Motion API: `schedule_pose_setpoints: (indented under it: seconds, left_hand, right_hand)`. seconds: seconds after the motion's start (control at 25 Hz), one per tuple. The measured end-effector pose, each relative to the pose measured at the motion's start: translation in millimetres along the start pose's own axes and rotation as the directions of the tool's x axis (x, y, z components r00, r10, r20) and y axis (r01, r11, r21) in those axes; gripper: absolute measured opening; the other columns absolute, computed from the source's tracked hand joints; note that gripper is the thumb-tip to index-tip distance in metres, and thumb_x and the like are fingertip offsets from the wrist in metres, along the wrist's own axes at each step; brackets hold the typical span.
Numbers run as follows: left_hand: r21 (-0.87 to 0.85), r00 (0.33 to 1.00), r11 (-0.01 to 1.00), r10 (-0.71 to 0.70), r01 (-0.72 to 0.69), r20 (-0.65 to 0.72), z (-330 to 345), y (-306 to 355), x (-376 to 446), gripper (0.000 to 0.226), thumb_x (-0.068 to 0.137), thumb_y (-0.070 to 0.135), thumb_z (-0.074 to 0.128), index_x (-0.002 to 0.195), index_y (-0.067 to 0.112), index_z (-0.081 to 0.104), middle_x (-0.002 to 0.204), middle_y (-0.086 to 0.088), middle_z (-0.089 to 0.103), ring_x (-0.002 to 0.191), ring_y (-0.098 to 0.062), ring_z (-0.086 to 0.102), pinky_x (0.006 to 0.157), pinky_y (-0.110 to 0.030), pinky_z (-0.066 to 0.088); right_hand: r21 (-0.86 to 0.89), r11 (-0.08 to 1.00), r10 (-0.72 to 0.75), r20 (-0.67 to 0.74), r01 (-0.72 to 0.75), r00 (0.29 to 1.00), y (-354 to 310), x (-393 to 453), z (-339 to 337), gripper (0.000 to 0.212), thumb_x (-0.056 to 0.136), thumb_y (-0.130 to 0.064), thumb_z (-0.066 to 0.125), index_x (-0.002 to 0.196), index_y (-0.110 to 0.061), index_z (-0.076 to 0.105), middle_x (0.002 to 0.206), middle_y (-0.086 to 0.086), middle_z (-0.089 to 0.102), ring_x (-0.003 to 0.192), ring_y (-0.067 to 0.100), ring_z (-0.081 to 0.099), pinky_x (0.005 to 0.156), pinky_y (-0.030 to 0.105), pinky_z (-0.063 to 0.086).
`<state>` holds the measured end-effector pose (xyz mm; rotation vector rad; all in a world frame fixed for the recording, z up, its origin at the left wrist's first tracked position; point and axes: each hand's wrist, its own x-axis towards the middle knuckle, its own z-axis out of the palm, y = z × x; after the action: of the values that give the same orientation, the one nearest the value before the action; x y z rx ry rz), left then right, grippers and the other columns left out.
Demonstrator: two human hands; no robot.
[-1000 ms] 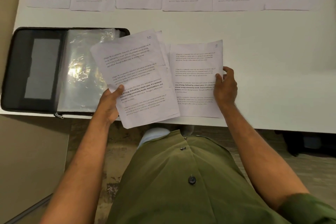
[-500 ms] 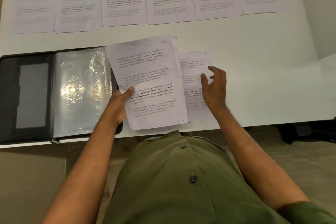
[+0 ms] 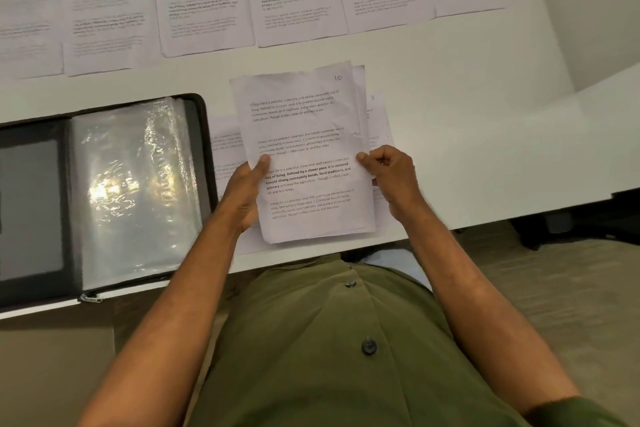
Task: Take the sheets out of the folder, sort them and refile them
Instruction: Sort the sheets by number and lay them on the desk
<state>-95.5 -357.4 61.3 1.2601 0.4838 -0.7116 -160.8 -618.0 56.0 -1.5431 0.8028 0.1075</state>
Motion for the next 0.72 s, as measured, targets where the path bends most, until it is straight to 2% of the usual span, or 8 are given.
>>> schedule_pose_setpoints:
  seconds: [0.08,0.2,0.28,0.36,0.48,0.6,0.72]
  left_hand:
    - [-0.001,1.000,1.000,0.003,-0.003,-0.016,12.1,1.9,4.1,0.026,0.107,0.027,0.053,0.128,0.018,0.064,0.123,-0.005,0.075,0.115,-0.023,0.070,0.099,-0.047,0.056]
    - [-0.034,0.999,0.999,0.016,-0.017,-0.051,38.5,1.6,9.3,0.022,0.108,0.026,0.051,0.124,0.019,0.065,0.113,-0.001,0.078,0.106,-0.019,0.074,0.085,-0.040,0.061]
    - [-0.059,0.997,0.998,0.022,-0.026,-0.072,53.9,-1.1,14.4,0.027,0.108,0.024,0.050,0.130,0.016,0.062,0.116,-0.003,0.077,0.109,-0.020,0.073,0.080,-0.037,0.063]
    - [-0.053,0.996,0.998,0.039,-0.043,-0.075,67.1,-7.5,21.1,0.033,0.108,0.023,0.050,0.139,0.013,0.058,0.125,-0.006,0.074,0.116,-0.024,0.070,0.088,-0.041,0.061]
    - [-0.054,0.991,0.996,0.069,-0.075,-0.111,78.5,-20.6,28.3,0.039,0.107,0.023,0.053,0.145,0.014,0.055,0.137,-0.008,0.067,0.128,-0.026,0.063,0.111,-0.051,0.047]
    - [-0.047,0.982,0.993,0.100,-0.109,-0.158,89.9,-32.9,22.1,0.039,0.107,0.022,0.054,0.145,0.014,0.055,0.139,-0.007,0.066,0.129,-0.025,0.062,0.114,-0.052,0.044]
    - [-0.050,0.975,0.991,0.109,-0.121,-0.196,91.0,-45.7,12.5,0.041,0.106,0.021,0.056,0.146,0.014,0.054,0.140,-0.008,0.065,0.130,-0.026,0.061,0.115,-0.054,0.042]
  right_hand:
    - [0.016,1.000,-0.007,-0.003,0.008,1.000,-6.2,4.7,-10.9,0.020,0.094,-0.025,0.077,0.078,-0.020,0.066,0.093,0.003,0.074,0.085,0.014,0.068,0.071,0.030,0.057]
    - [-0.005,0.999,-0.033,-0.043,0.033,0.999,-13.2,19.4,-38.8,0.022,0.097,-0.029,0.074,0.079,-0.021,0.064,0.095,0.006,0.072,0.084,0.012,0.065,0.067,0.025,0.052]
    - [-0.028,0.997,-0.067,-0.093,0.065,0.993,-12.9,31.5,-68.8,0.021,0.098,-0.033,0.072,0.084,-0.021,0.062,0.099,0.009,0.072,0.085,0.014,0.065,0.069,0.026,0.054]
    - [-0.093,0.991,-0.110,-0.134,0.098,0.985,-9.1,43.7,-105.8,0.019,0.100,-0.034,0.069,0.091,-0.019,0.061,0.099,0.006,0.072,0.085,0.013,0.067,0.070,0.025,0.055]
    - [-0.203,0.974,-0.144,-0.201,0.103,0.969,3.4,63.3,-161.8,0.019,0.102,-0.032,0.065,0.104,-0.014,0.064,0.100,0.003,0.071,0.086,0.013,0.065,0.073,0.025,0.051]
    - [-0.304,0.949,-0.152,-0.232,0.077,0.961,13.8,81.4,-203.7,0.022,0.102,-0.030,0.064,0.113,-0.010,0.066,0.104,0.003,0.070,0.090,0.015,0.064,0.079,0.031,0.055]
    - [-0.449,0.891,-0.169,-0.207,0.060,0.964,27.1,85.6,-222.6,0.031,0.103,-0.030,0.063,0.129,-0.015,0.060,0.115,0.004,0.069,0.098,0.018,0.063,0.076,0.024,0.048]
